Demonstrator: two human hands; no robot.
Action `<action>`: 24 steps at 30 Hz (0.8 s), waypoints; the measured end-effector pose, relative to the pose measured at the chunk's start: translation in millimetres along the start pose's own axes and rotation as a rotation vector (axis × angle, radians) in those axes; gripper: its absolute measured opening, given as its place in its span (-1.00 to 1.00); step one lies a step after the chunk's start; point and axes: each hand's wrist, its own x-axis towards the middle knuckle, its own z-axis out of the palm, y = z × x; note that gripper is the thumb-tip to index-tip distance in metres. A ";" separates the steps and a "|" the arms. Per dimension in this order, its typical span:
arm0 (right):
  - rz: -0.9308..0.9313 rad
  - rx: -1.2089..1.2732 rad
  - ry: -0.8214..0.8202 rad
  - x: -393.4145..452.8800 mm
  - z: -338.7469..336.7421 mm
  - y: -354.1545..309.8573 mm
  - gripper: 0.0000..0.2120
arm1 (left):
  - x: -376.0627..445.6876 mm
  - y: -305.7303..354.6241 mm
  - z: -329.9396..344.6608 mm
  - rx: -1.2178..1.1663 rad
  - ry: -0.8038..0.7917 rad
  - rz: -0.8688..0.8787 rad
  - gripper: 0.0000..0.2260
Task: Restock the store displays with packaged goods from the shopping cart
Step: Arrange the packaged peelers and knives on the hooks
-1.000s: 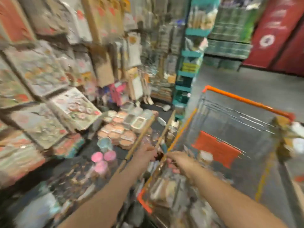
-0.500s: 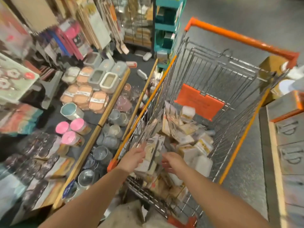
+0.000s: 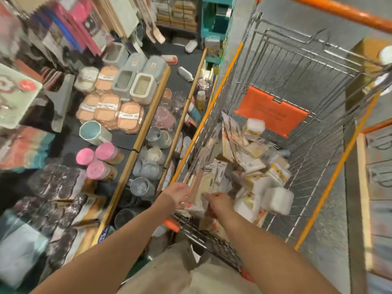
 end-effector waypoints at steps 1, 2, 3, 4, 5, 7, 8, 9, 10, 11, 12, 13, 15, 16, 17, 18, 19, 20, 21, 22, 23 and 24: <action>-0.002 -0.013 0.021 0.3 2.3 -1.4 -0.64 | -1.1 1.6 -1.1 -0.010 -0.016 -0.008 -0.87; -0.013 -0.018 0.033 2.0 5.5 -1.6 -0.65 | 1.9 -0.8 -3.3 0.006 -0.029 -0.012 -0.89; -0.018 -0.024 0.037 1.4 6.9 -2.5 -0.67 | 1.2 0.8 -4.5 0.002 -0.034 -0.021 -0.90; -0.018 -0.024 0.042 2.2 7.2 -2.5 -0.70 | 3.6 0.0 -5.7 0.009 -0.038 -0.021 -0.93; -0.014 -0.002 0.053 0.3 5.7 -2.6 -0.73 | 1.7 1.6 -7.3 0.008 -0.042 -0.020 -0.95; -0.018 0.076 0.081 -5.9 -4.0 0.3 -0.75 | 3.5 -1.5 -8.8 0.016 -0.042 -0.014 -0.84; -0.019 0.100 0.097 -8.2 -11.1 4.8 -0.75 | 4.5 -3.8 -8.8 0.023 -0.047 -0.001 -0.81; -0.015 0.108 0.102 -12.5 -19.4 9.3 -0.77 | 3.9 -4.7 -8.7 0.026 -0.053 0.009 -0.80; -0.015 0.124 0.104 -16.4 -29.1 15.6 -0.79 | 4.7 -5.6 -7.1 0.030 -0.061 0.019 -0.81; -0.013 0.142 0.095 -20.8 -38.6 21.5 -0.82 | 5.1 -4.8 -5.1 0.031 -0.069 0.022 -0.82; -0.012 0.166 0.087 -28.2 -48.0 25.4 -0.85 | 7.4 -3.8 -1.5 0.037 -0.072 0.026 -0.79; -0.012 0.200 0.076 -35.1 -56.5 28.4 -0.86 | 9.0 -0.2 3.1 0.044 -0.072 0.018 -0.73; -0.022 0.286 0.066 -49.6 -68.3 30.4 -0.87 | 13.3 9.3 15.9 0.074 -0.064 0.003 -0.59; -0.031 0.325 0.046 -57.2 -71.8 28.6 -0.86 | 15.0 13.7 22.7 0.090 -0.067 0.005 -0.52; -0.045 0.354 0.015 -61.6 -73.5 26.4 -0.85 | 15.6 18.5 28.9 0.091 -0.071 0.003 -0.46; -0.066 0.378 -0.018 -67.2 -73.3 21.9 -0.85 | 16.1 21.5 34.2 0.072 -0.078 0.009 -0.43; -0.084 0.384 -0.051 -70.1 -71.6 16.5 -0.87 | 15.8 23.9 36.5 0.043 -0.077 0.019 -0.44; -0.099 0.395 -0.084 -73.9 -69.6 9.0 -0.89 | 15.3 26.9 37.5 0.012 -0.071 0.049 -0.49; -0.123 0.393 -0.119 -76.2 -66.0 1.5 -0.91 | 13.6 29.7 35.5 -0.004 -0.059 0.084 -0.54; -0.144 0.385 -0.155 -78.9 -61.9 -7.0 -0.92 | 13.2 31.6 32.8 -0.014 -0.044 0.132 -0.51; -0.163 0.373 -0.183 -77.4 -57.3 -12.8 -0.92 | 17.5 30.7 27.9 -0.024 -0.023 0.173 -0.41; -0.174 0.375 -0.204 -78.4 -52.3 -19.7 -0.92 | 23.1 28.9 22.3 -0.032 0.007 0.203 -0.31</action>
